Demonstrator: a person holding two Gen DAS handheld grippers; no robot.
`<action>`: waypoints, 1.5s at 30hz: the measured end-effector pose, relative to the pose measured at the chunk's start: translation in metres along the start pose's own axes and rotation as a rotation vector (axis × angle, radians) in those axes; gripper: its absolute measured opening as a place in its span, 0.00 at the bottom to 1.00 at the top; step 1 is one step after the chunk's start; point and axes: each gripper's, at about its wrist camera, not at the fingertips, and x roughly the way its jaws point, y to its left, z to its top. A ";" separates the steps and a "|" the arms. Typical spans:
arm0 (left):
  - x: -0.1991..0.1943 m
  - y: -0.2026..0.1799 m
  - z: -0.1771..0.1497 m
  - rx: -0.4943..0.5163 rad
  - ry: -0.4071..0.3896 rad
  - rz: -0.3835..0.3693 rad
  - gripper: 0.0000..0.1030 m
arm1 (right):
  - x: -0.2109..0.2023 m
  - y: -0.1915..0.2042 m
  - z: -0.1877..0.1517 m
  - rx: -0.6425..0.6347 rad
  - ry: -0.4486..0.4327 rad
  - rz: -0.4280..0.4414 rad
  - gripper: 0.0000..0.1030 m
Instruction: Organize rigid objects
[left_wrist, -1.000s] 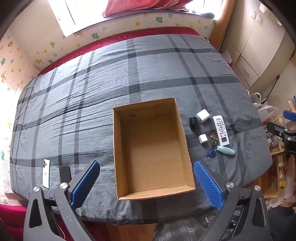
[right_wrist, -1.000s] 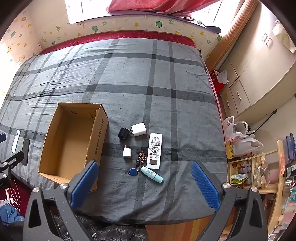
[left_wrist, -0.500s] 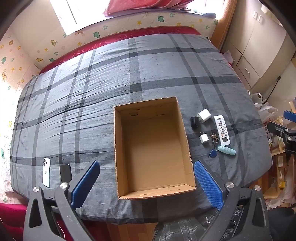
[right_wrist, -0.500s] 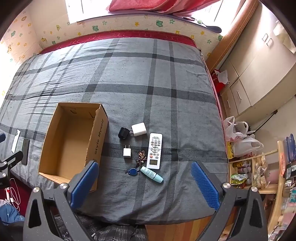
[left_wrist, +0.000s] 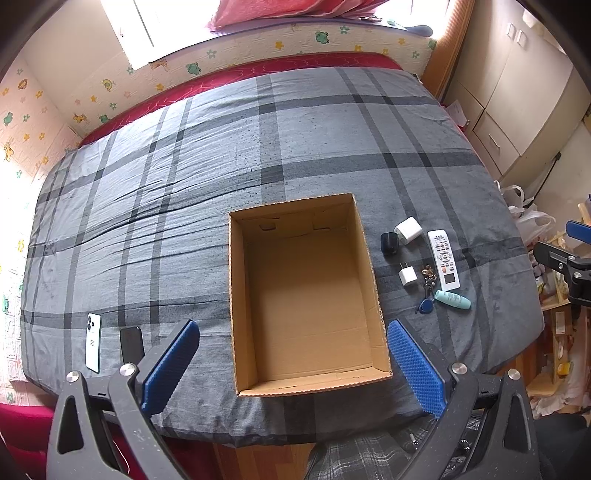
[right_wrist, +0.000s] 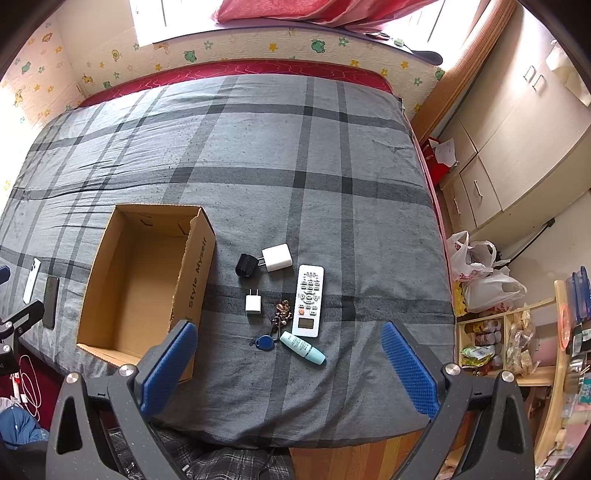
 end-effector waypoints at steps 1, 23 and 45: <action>0.000 0.000 0.000 0.000 0.001 -0.001 1.00 | 0.000 0.000 0.000 0.000 0.001 0.001 0.99; -0.001 -0.001 0.006 -0.004 -0.001 -0.005 1.00 | 0.002 0.000 -0.001 -0.005 0.003 -0.011 0.99; 0.003 0.000 0.006 -0.007 0.001 -0.010 1.00 | 0.004 0.000 0.001 -0.006 0.007 -0.015 0.99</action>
